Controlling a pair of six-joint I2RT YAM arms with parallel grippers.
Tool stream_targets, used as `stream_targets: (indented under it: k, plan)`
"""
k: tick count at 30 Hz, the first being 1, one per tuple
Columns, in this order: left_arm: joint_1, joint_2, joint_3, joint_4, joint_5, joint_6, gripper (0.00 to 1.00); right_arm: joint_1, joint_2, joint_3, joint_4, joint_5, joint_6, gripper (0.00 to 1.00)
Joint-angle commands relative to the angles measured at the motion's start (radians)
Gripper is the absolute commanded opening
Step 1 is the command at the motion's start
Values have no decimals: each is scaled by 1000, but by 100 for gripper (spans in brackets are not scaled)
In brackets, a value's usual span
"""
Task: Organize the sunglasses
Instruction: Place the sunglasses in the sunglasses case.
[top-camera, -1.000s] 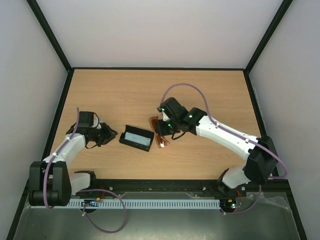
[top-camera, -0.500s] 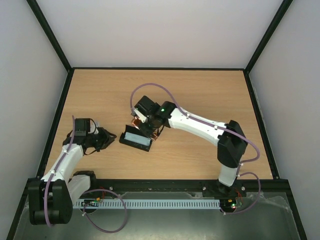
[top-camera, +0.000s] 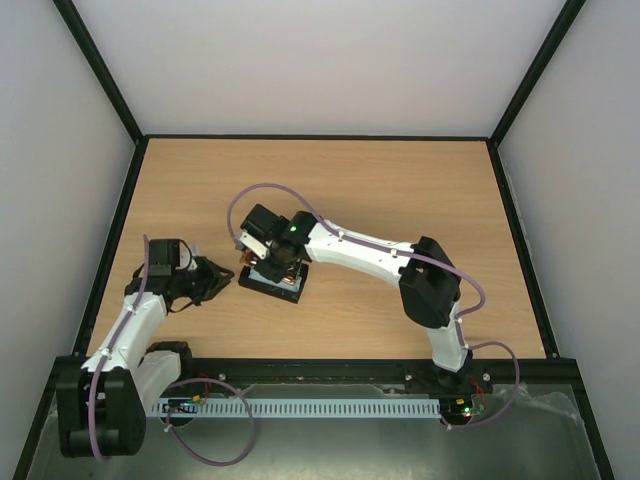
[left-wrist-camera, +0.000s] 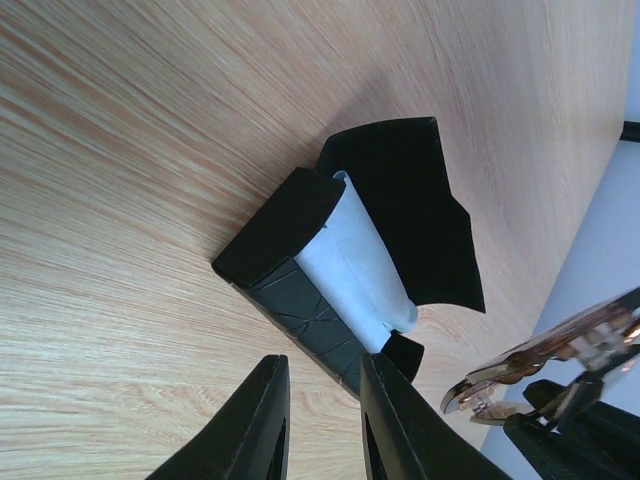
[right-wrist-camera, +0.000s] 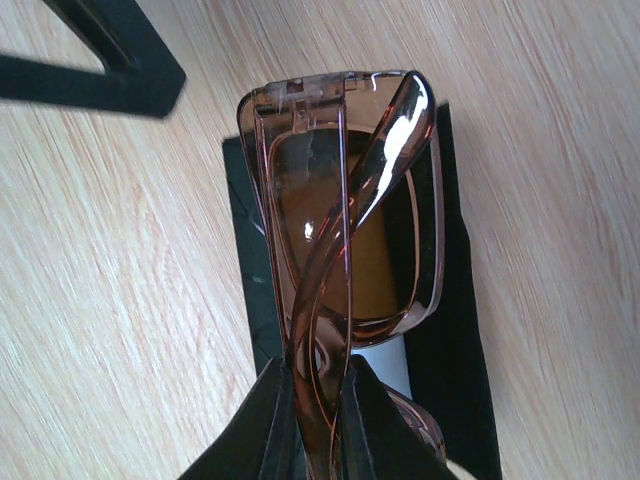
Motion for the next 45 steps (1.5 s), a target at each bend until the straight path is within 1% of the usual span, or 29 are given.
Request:
stream_targets:
  k: [1, 11, 19, 26, 36, 45]
  plan:
    - [11, -15, -19, -18, 19, -10, 23, 10, 48, 73, -33, 14, -58, 1]
    - [22, -29, -17, -34, 27, -5, 23, 11, 108, 58, 19, 84, -89, 1]
    - [25, -44, -28, -29, 39, -23, 19, 11, 119, 31, 33, 85, -89, 1]
    - [25, -48, -48, 1, 50, -46, 18, 11, 107, -22, 43, 58, -78, 1]
    - [25, -48, -52, 12, 51, -53, 17, 11, 165, 36, -21, 36, -74, 1]
    - [25, -20, -52, 104, 50, -110, 15, 11, 198, 71, -53, 9, -67, 1]
